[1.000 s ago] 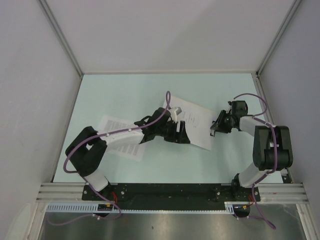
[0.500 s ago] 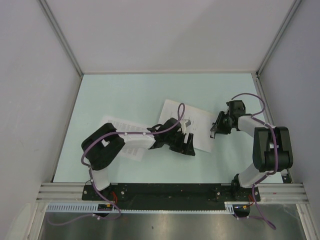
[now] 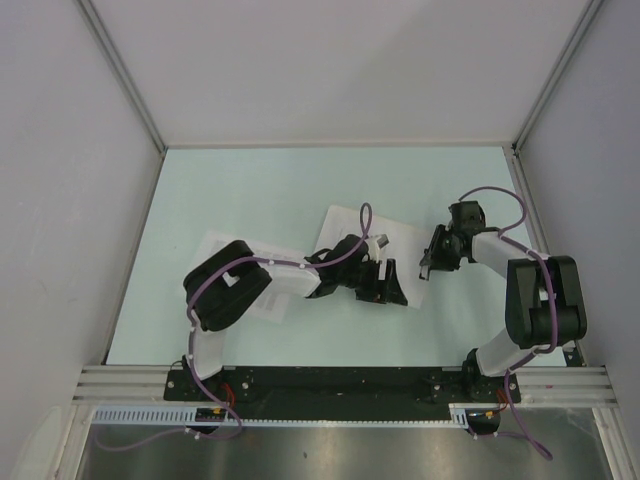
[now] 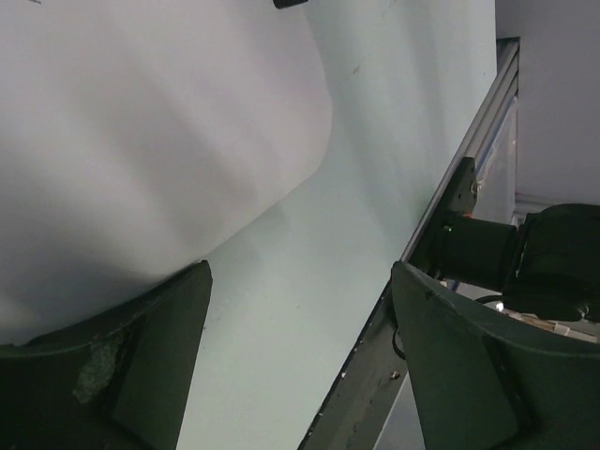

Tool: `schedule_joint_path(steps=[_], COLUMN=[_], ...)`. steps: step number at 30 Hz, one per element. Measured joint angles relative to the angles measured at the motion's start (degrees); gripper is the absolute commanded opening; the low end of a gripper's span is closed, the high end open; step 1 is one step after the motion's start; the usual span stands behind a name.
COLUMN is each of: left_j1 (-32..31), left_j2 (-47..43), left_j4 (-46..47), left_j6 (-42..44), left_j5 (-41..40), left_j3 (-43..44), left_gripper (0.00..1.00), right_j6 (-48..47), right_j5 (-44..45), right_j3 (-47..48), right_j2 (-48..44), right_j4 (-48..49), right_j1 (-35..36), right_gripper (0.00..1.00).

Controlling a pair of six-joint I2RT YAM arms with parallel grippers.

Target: Put the files into the folder

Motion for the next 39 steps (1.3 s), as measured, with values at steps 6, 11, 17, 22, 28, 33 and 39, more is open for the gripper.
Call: schedule_joint_path(steps=[6, 11, 17, 22, 28, 33, 39], left_j1=[0.52, 0.02, -1.9, -5.01, -7.08, -7.06, -7.37], left_j2=[-0.02, -1.75, -11.34, -20.2, -25.66, -20.2, -7.65], left_j4=[2.08, 1.92, -5.29, -20.13, -22.05, -13.79, -10.36], left_j6=[-2.64, -1.03, 7.48, 22.08, 45.94, 62.03, 72.24], left_j5=[0.17, 1.86, 3.69, -4.85, -15.85, -18.56, -19.08], left_j3=[-0.5, -2.45, -4.74, -0.44, 0.66, -1.44, -0.07], left_gripper=[0.85, 0.88, 0.95, 0.97, 0.94, 0.9, 1.0], right_j6=[0.46, 0.46, -0.11, -3.39, -8.66, -10.38, -10.4], right_j5=[0.63, 1.18, 3.04, 4.46, 4.33, 4.22, 3.56], right_j3=[0.0, 0.0, 0.42, 3.63, 7.54, 8.24, 8.33], right_j2=[-0.9, -0.9, -0.85, -0.2, 2.69, 4.5, 4.87], right_j4=[-0.85, -1.16, -2.69, -5.4, -6.78, -7.54, -8.57], right_j1=[0.09, 0.04, 0.33, 0.9, 1.44, 1.86, 1.95], right_gripper=[0.0, 0.0, 0.0, 0.0, 0.0, 0.0, 0.0])
